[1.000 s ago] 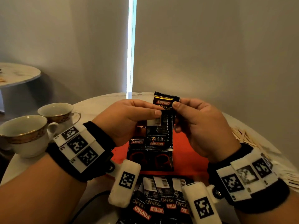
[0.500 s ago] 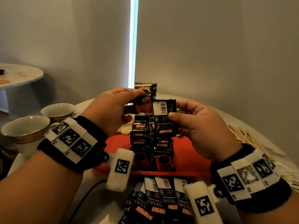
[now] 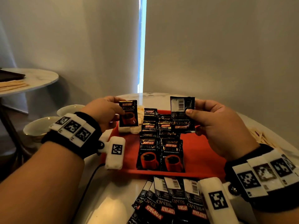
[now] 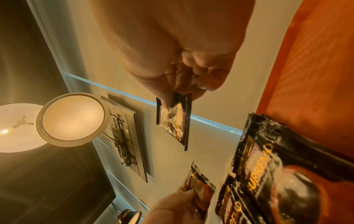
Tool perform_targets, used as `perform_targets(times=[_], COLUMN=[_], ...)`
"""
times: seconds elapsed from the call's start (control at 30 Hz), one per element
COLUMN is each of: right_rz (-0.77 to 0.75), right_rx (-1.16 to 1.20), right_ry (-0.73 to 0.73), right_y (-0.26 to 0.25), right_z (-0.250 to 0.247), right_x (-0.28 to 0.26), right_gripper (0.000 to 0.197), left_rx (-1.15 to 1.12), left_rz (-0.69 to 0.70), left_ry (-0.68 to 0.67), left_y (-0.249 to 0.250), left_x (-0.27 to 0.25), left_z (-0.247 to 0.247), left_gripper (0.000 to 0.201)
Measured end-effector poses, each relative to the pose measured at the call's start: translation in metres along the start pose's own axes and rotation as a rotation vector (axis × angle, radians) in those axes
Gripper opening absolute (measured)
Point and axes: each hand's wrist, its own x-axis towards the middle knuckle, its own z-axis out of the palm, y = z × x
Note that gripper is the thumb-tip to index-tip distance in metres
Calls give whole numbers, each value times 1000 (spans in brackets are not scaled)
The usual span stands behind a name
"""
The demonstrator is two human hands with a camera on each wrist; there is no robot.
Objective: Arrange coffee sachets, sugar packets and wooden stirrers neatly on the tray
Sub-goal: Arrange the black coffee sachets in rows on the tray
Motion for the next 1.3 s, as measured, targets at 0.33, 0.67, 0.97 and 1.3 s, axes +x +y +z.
perform_targets(times=[0.33, 0.67, 0.97, 1.3], right_rz=[7, 15, 28, 34], right_rx=[21, -10, -36, -19], right_ry=[2, -10, -7, -9], right_y=[-3, -4, -9, -6], right_z=[3, 5, 7, 8], right_x=[-3, -5, -9, -6], right_gripper=[16, 14, 13, 14], left_rx=[-58, -36, 124, 92], left_rz=[-139, -141, -44, 0], left_ry=[-42, -26, -31, 25], left_y=[-6, -14, -15, -14], left_x=[4, 11, 14, 16], left_z=[-2, -4, -6, -1], left_gripper=[39, 25, 21, 20])
